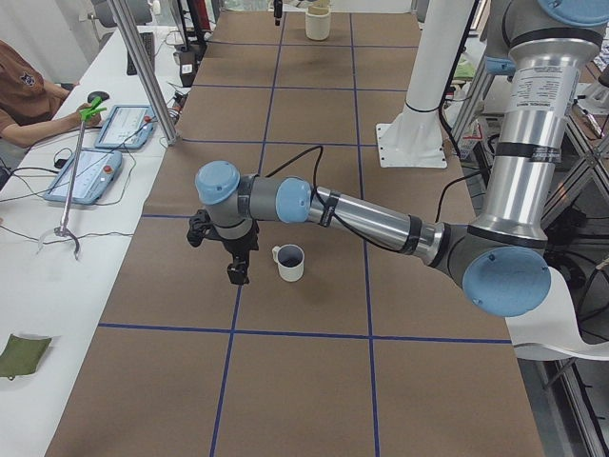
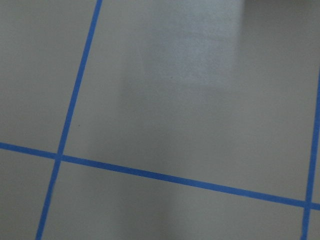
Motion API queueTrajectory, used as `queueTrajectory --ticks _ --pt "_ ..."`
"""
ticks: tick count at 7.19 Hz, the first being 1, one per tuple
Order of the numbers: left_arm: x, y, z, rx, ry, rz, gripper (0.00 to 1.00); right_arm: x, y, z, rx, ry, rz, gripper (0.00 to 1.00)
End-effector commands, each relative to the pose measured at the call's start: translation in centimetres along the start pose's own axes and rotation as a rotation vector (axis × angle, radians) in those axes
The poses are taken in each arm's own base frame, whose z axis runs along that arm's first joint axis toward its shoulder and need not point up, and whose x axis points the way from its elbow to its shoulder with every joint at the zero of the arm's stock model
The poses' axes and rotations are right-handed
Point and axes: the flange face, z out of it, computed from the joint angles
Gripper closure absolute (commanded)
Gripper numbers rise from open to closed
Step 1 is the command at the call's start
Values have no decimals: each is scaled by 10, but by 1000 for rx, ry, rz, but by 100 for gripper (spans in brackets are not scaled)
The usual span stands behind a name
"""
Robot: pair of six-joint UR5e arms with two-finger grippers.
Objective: Left arm hands cup to right arm to dump lemon
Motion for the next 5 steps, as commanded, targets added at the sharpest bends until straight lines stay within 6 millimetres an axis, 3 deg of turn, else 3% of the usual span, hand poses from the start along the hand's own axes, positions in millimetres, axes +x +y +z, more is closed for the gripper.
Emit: queueTrajectory --ticks 1,2,5 --pt "-29 5 -1 -1 -1 8 0 64 25 -25 -57 31 -20 0" --pt "-30 7 2 -5 3 -5 0 86 41 -34 -49 40 12 0" --pt "-33 6 5 -12 4 -25 0 112 69 -11 -105 56 64 0"
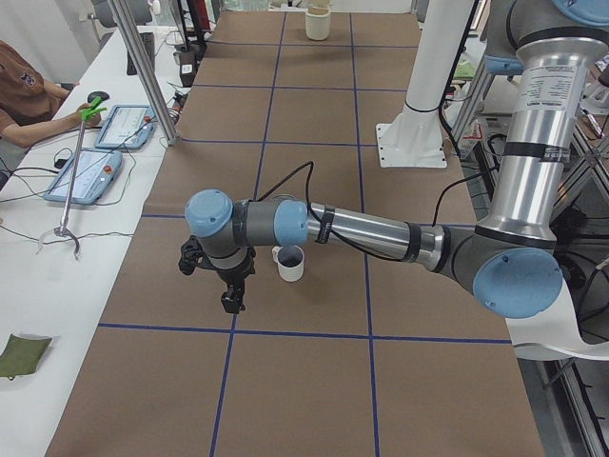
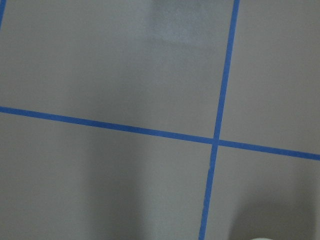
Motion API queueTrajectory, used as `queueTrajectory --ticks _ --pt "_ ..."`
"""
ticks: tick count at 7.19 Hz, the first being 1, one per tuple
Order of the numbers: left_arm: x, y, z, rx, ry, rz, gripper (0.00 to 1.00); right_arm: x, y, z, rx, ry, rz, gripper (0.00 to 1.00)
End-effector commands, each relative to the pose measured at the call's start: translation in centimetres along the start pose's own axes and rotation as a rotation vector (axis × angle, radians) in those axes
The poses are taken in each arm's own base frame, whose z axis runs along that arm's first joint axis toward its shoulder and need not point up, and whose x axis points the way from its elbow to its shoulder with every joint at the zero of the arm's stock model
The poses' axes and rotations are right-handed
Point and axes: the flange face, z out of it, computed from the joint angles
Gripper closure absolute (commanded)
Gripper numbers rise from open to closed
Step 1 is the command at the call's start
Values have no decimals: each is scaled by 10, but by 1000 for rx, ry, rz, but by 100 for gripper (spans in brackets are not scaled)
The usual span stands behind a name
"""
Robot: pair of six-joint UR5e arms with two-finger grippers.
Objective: Left arm hands cup to right arm to dump lemon
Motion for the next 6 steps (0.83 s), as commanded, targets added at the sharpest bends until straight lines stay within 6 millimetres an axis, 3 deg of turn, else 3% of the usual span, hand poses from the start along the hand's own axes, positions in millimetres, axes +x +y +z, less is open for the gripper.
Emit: queueTrajectory --ticks 1,4,6 --pt "4 0 -4 9 -2 -28 0 30 25 30 -59 5 54 0" --pt "8 0 -7 16 -1 -36 0 28 36 29 -59 -3 66 0" --pt "15 0 -12 26 -4 -43 0 27 29 28 -55 2 70 0"
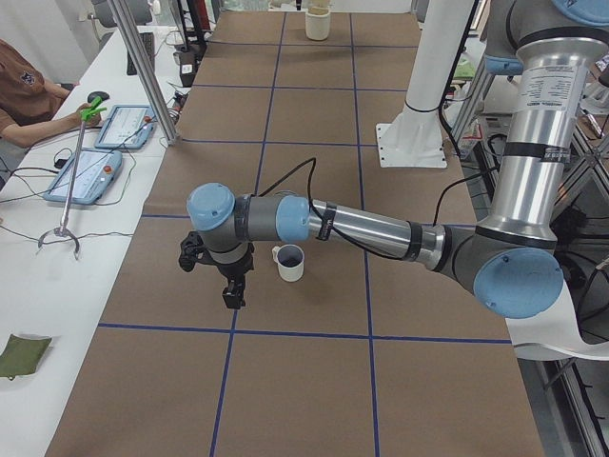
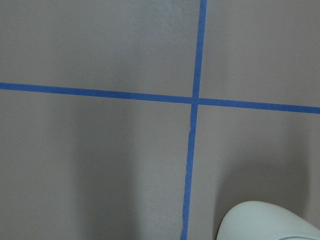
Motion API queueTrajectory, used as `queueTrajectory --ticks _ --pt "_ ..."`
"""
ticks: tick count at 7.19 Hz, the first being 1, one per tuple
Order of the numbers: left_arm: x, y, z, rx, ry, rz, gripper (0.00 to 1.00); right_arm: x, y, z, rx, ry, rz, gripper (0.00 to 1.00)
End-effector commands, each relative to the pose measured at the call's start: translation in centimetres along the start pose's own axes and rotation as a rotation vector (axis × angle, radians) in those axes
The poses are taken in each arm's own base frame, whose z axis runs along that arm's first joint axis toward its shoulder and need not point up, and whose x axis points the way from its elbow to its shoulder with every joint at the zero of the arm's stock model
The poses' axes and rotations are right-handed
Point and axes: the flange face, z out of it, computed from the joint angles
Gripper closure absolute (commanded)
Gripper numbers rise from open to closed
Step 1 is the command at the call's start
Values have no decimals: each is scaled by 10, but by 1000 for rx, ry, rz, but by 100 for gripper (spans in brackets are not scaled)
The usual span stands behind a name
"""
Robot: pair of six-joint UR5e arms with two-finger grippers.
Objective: Left arm hands cup to right arm to dump lemon
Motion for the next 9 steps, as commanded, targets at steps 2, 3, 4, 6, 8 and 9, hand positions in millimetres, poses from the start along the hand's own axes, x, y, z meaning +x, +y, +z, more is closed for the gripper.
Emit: queueTrajectory --ticks 2,3,4,6,8,9 --pt "8 6 -6 14 -3 10 0 -15 -2 -16 33 -5 -27 0" --pt "8 6 -6 14 -2 10 0 -18 2 -20 40 -5 -33 0" --pt "8 7 -6 15 6 8 0 -16 7 -17 33 -5 -27 0" --pt "5 10 -2 8 2 2 0 -15 8 -17 33 -1 -27 0" --pt "4 21 0 5 8 -2 0 -10 8 -10 20 2 -18 0" --pt "5 22 0 5 8 -1 0 -12 8 -12 23 -1 -21 0"
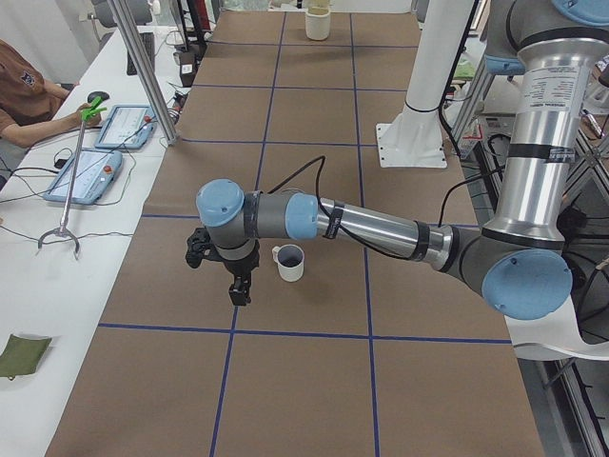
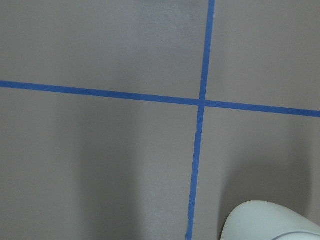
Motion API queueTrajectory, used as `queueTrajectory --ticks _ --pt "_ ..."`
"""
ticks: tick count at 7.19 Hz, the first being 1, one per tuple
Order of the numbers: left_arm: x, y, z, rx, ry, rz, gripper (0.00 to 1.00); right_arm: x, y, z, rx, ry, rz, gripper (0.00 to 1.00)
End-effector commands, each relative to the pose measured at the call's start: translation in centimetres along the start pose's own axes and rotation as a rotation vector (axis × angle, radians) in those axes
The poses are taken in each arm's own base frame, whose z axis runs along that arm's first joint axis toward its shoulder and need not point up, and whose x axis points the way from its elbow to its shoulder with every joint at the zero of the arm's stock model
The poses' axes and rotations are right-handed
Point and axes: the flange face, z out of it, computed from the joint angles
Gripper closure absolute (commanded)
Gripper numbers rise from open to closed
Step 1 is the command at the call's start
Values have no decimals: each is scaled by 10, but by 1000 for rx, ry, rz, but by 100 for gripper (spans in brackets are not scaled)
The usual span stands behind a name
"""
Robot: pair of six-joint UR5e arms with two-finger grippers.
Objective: Left arm hands cup to right arm to dump lemon
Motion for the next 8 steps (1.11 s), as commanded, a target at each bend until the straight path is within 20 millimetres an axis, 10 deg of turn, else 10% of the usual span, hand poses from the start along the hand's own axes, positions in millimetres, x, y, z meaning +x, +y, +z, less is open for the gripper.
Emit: queueTrajectory --ticks 1,4,8 --pt "11 3 -9 18 1 15 0 -1 1 -2 3 -3 0 0" --pt "5 16 2 0 -5 5 0 -24 -46 -24 49 0 -42 0" --pt "11 9 -5 13 -8 24 0 -22 -43 -17 37 -43 -34 0"
